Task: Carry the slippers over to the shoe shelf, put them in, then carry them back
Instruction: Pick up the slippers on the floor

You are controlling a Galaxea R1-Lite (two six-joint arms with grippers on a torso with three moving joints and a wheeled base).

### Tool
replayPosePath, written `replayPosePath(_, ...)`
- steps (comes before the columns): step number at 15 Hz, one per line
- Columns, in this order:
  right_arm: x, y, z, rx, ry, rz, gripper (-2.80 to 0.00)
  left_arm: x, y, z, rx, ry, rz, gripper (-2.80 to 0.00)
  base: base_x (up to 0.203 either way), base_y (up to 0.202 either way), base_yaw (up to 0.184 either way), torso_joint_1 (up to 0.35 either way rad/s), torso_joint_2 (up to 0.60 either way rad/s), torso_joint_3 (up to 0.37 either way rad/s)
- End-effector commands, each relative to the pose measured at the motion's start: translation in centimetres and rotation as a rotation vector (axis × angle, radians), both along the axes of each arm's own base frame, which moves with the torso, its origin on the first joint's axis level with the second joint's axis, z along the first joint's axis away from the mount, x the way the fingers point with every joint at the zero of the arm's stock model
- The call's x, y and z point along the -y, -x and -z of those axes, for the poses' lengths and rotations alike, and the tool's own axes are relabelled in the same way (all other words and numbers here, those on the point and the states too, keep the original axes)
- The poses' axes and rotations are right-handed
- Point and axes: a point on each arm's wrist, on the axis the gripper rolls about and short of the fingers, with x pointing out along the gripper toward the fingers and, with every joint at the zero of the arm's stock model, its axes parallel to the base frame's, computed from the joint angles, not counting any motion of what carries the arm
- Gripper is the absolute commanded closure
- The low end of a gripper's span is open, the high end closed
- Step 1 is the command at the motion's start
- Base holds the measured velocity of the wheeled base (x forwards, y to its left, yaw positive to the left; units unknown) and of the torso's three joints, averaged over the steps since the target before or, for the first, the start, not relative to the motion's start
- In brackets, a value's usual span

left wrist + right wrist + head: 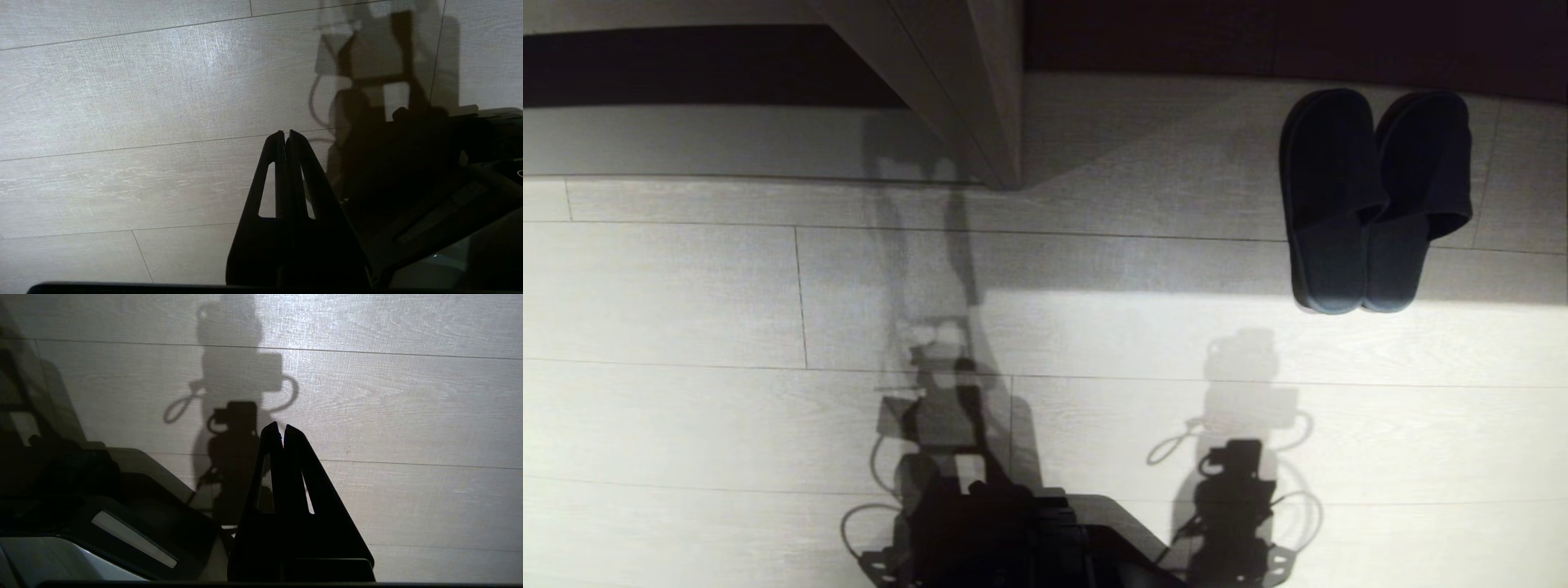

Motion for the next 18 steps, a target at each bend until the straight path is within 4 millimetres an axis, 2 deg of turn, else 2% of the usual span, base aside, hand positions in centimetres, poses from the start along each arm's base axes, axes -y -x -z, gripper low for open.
replayPosePath(1, 0.0, 0.0, 0.0, 0.002, 0.000, 0.000, 0.00, 0.0, 0.0, 0.0, 0.000, -0.001, 0.000, 0.00, 0.000, 0.000, 0.000, 0.000, 0.00, 0.000)
replayPosePath(9, 0.0, 0.0, 0.0, 0.000, -0.002, 0.001, 0.00, 0.0, 0.0, 0.0, 0.000, -0.001, 0.000, 0.00, 0.000, 0.000, 0.000, 0.000, 0.00, 0.000)
replayPosePath(11, 0.0, 0.1, -0.7, 0.035, 0.009, 0.001, 0.00, 0.0, 0.0, 0.0, 0.000, -0.001, 0.000, 0.00, 0.000, 0.000, 0.000, 0.000, 0.00, 0.000)
replayPosePath(12, 0.0, 0.5, -1.6, 0.071, 0.011, -0.002, 0.00, 0.0, 0.0, 0.0, 0.000, -0.001, 0.000, 0.00, 0.000, 0.000, 0.000, 0.000, 0.00, 0.000)
replayPosePath(14, 0.0, 0.8, -2.3, 0.072, 0.013, -0.003, 0.00, 0.0, 0.0, 0.0, 0.000, -0.001, 0.000, 0.00, 0.000, 0.000, 0.000, 0.000, 0.00, 0.000)
replayPosePath(15, 0.0, 1.3, -3.5, 0.076, 0.013, -0.002, 0.00, 0.0, 0.0, 0.0, 0.000, -0.001, 0.000, 0.00, 0.000, 0.000, 0.000, 0.000, 0.00, 0.000)
replayPosePath(17, 0.0, 2.8, -7.6, 0.109, 0.012, 0.004, 0.00, 0.0, 0.0, 0.0, 0.000, -0.001, 0.000, 0.00, 0.000, 0.000, 0.000, 0.000, 0.00, 0.000)
replayPosePath(18, 0.0, 2.4, -8.8, 0.063, 0.014, 0.009, 0.00, 0.0, 0.0, 0.0, 0.000, -0.001, 0.000, 0.00, 0.000, 0.000, 0.000, 0.000, 0.00, 0.000)
